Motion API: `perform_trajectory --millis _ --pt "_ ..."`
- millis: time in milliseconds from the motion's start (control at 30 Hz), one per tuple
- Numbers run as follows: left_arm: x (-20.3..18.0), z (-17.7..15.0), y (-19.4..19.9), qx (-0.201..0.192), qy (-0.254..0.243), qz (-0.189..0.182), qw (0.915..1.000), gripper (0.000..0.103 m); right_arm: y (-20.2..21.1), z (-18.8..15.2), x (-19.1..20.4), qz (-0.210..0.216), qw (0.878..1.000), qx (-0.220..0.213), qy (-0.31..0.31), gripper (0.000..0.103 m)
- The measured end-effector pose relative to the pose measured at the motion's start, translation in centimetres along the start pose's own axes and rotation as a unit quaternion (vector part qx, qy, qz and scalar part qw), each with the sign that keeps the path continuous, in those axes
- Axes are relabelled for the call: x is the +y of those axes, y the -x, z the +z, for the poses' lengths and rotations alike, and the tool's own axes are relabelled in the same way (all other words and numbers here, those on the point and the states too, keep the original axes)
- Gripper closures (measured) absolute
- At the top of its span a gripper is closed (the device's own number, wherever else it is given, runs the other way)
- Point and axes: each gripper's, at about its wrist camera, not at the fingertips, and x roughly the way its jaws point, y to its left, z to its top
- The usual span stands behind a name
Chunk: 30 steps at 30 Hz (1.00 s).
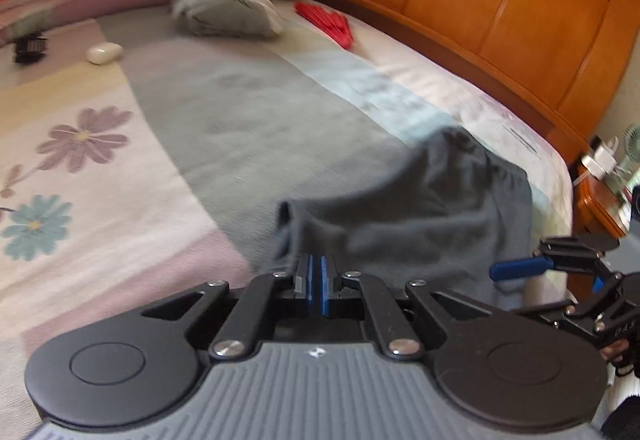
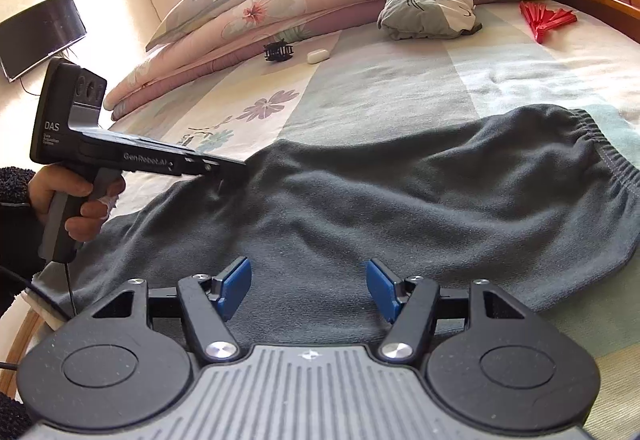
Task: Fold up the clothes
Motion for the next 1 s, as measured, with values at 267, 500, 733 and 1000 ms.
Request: perform_trajectory --millis 267,500,733,1000 --pt "1.3 2.8 -4.4 -0.026 0.057 0.029 0.9976 0.097 0.4 -0.1 -0.7 -0.020 1.000 0.000 -0.007 0.035" --pt "1.1 2.7 1.3 -0.053 0.054 0.036 0.9965 0.089 0.1 2.5 -1.3 -0.074 0.996 -0.015 0.043 0.034" --pt "0.6 -1.7 1.9 0.000 0.070 0.015 0.9974 0.083 -5.4 4.0 -2.3 -0.119 0.986 0.034 0.114 0.035" --pt "3.3 -2.9 0.3 -0.030 0.139 0.032 0.9892 0.083 -1.7 2.5 -6.0 -0.153 0.981 0.024 0.115 0.035"
